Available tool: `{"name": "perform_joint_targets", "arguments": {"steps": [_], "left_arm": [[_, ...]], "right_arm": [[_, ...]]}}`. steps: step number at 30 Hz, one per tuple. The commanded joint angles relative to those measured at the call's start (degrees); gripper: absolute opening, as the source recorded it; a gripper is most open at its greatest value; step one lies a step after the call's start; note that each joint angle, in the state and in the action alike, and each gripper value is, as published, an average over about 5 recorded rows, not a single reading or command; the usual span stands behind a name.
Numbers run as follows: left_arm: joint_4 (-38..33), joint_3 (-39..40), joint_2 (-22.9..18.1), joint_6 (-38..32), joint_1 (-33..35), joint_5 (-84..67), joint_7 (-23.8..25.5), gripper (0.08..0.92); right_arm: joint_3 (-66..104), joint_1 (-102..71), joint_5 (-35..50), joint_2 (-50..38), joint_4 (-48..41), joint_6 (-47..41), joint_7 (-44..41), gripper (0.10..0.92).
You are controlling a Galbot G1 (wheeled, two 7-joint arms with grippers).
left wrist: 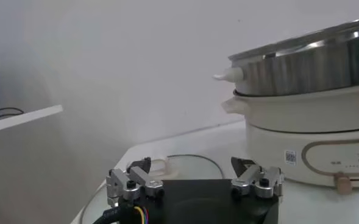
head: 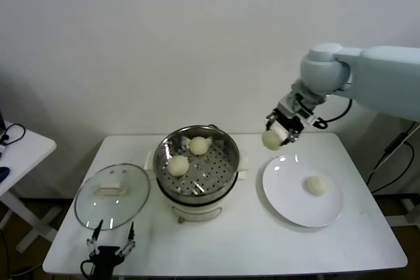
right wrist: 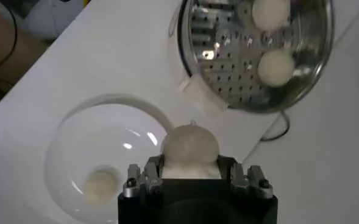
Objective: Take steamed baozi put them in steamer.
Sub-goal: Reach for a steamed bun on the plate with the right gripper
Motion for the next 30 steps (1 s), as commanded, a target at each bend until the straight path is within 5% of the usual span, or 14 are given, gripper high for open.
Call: {"name": "perform_joint_targets", "arguments": {"steps": [1,16,30], "left_arm": [[0.2,0.0,0.1,0.0,-0.1,0.1,0.0,0.823],[0.0,-0.6,0.1,0.3,-0.1,0.0,0.2,0.823],[0.3,-1.1,0.0,0.3,-0.1,-0.2,0.3,0.823]], "right_arm": [[5.5,3.2,-4.6,7.2,6.8,9.9,1.9,0.602],[7.4,-15.8,-14.1,23.2,-4.4,16.0,8.4,0.571],[8.3,-25.5,-18.9,27.4,-14.7,18.2,8.1,0.577]]}}
